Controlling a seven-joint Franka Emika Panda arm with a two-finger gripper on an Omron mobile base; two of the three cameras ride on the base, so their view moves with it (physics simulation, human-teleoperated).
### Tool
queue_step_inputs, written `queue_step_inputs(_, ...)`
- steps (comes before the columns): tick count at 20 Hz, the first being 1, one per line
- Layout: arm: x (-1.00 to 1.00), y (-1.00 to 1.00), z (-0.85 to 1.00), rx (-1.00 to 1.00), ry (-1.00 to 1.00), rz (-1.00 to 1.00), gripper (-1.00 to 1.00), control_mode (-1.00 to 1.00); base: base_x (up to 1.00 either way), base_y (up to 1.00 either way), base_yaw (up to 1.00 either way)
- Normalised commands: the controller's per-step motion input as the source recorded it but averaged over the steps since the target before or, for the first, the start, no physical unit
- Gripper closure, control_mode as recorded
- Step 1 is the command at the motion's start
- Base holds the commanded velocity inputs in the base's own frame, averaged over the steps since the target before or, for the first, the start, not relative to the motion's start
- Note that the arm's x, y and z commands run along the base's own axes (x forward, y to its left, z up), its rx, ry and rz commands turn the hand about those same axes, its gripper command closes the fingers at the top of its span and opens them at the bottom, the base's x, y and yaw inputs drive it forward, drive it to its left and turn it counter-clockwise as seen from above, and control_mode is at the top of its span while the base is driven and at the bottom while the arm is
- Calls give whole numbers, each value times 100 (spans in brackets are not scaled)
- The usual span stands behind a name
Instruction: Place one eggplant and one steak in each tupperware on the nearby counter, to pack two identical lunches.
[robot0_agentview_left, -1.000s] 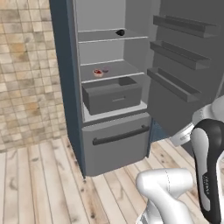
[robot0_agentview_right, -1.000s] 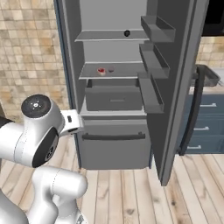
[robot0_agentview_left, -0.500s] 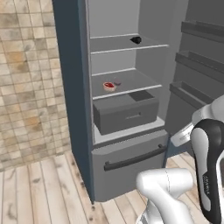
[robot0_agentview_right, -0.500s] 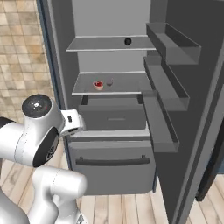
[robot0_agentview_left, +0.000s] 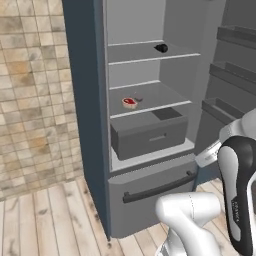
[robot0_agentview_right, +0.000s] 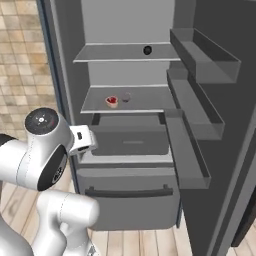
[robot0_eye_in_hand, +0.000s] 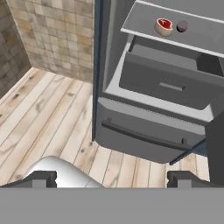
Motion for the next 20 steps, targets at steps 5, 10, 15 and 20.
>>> queue_step_inputs(5,0,0,0,0,0,0,-100,100,45,-29,7)
queue_step_inputs(10,0,0,0,0,0,0,-100,100,39,-48,9)
queue_step_inputs(15,0,0,0,0,0,0,-100,100,52,-12,4)
queue_step_inputs(20,0,0,0,0,0,0,-100,100,85,33,0)
